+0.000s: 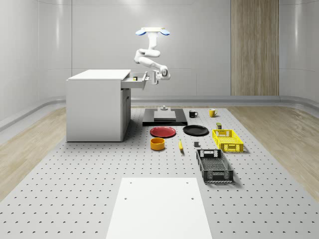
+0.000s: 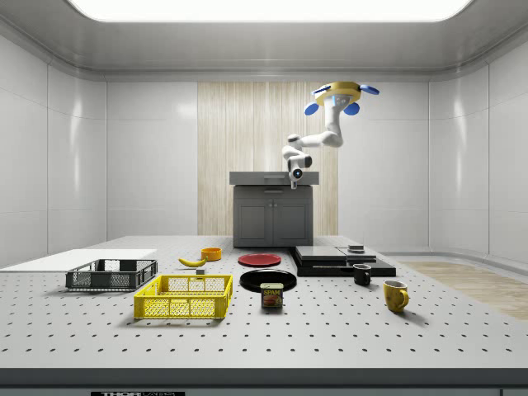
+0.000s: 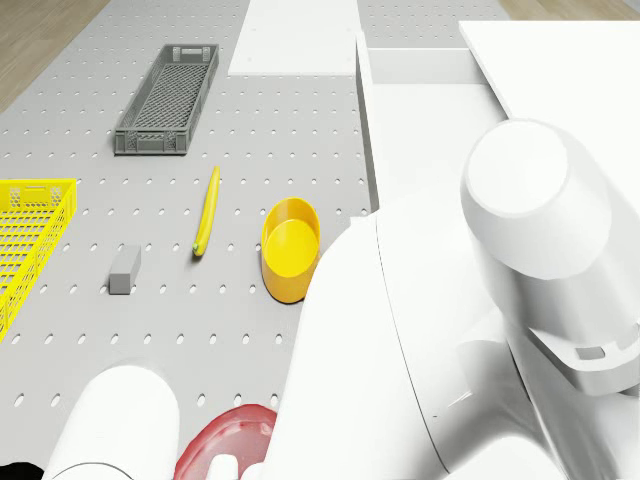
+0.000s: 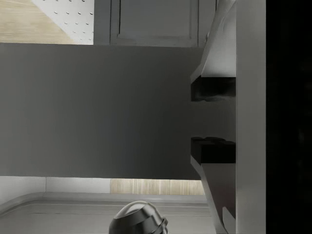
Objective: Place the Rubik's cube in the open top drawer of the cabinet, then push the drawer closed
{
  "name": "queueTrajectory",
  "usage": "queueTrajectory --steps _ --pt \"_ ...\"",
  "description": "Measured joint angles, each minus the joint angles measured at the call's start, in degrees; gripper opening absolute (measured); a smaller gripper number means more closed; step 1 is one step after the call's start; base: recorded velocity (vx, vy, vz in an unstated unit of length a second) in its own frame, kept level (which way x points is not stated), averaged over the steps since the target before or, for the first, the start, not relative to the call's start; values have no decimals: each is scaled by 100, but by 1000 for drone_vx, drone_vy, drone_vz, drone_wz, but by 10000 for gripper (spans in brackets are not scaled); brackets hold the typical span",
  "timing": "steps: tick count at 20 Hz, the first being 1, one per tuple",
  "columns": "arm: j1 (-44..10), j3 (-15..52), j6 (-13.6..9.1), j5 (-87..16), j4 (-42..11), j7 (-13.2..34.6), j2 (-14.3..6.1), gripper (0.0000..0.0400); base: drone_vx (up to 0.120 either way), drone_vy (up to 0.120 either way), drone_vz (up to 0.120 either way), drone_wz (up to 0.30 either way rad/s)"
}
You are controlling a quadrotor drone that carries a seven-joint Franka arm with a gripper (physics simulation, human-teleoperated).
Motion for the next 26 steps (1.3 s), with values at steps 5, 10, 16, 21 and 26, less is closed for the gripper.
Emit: queueTrajectory --steps 5,10,16,21,26 --pt "483 -107 -36 -524 -304 -238 -47 105 0 0 0 0" --pt "980 -210 -64 -1174 -574 -637 -90 105 0 0 0 0" --pt "1386 -291 -90 -1770 -769 -1030 -104 105 0 0 0 0" --pt "1557 -320 -114 -2043 -844 -1214 -90 105 0 0 0 0" --pt "1632 -329 -141 -2175 -874 -1303 -65 105 0 0 0 0"
